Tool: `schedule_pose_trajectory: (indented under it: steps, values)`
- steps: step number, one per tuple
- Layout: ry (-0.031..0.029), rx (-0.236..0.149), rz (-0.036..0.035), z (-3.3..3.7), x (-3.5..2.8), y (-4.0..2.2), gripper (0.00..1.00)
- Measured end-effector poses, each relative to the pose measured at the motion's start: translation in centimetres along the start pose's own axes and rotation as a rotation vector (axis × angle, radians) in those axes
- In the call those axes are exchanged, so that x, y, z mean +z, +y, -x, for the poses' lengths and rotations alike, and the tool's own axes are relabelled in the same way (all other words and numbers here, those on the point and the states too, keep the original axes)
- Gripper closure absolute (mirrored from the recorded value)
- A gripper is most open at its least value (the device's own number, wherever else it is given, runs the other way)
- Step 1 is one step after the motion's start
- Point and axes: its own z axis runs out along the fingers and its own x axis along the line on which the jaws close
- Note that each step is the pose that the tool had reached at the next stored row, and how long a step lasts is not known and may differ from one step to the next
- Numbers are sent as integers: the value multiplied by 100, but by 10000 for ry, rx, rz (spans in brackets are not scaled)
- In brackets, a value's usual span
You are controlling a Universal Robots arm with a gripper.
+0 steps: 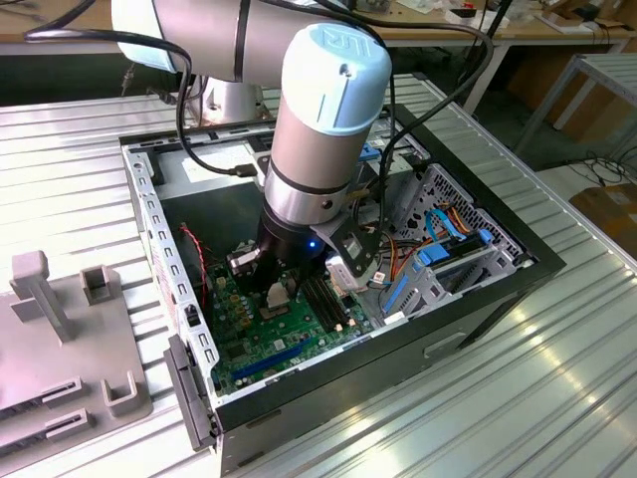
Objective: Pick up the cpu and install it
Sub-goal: 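Place the cpu into insertion slot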
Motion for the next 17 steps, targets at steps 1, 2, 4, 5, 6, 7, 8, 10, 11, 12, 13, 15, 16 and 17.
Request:
schedule_pose_trajectory:
  steps: [1,2,4,5,6,7,8,10,11,12,13,15,16,17]
  values:
    - [-1,0,0,0,1,0,53]
    - [-1,-1,1,0,2,0,53]
    - [-1,-42,9,-1,14,-1,53]
    - [-1,-76,14,-1,19,-1,53]
    - [0,-118,23,-2,26,-2,53]
    - [-1,-149,33,-2,36,-1,53]
    - [0,-165,39,-2,44,-1,53]
    - [3,-170,40,-3,52,-2,53]
    - [3,-170,40,-4,54,-2,53]
    - [3,-171,41,-4,56,-2,53]
    - [3,-170,42,-4,59,-2,53]
    - [3,-170,40,-4,60,-2,53]
    - [3,-171,41,-4,61,-2,53]
    - [3,-171,42,-4,61,-2,53]
